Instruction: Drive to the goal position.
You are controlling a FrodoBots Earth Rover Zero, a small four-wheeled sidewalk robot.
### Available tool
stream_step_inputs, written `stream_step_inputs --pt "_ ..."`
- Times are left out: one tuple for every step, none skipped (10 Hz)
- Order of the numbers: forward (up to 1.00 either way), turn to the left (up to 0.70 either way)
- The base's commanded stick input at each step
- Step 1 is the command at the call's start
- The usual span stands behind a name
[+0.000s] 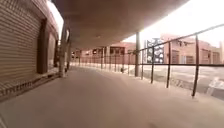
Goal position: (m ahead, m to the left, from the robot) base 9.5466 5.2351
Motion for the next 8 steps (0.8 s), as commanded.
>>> stream_step_inputs --pt "0.70 0.00" --pt "0.70 0.00" --pt "0.70 0.00" --pt "0.70 0.00" --pt "0.70 0.00" --pt "0.70 0.00" --pt "0.70 0.00" --pt "0.70 0.01"
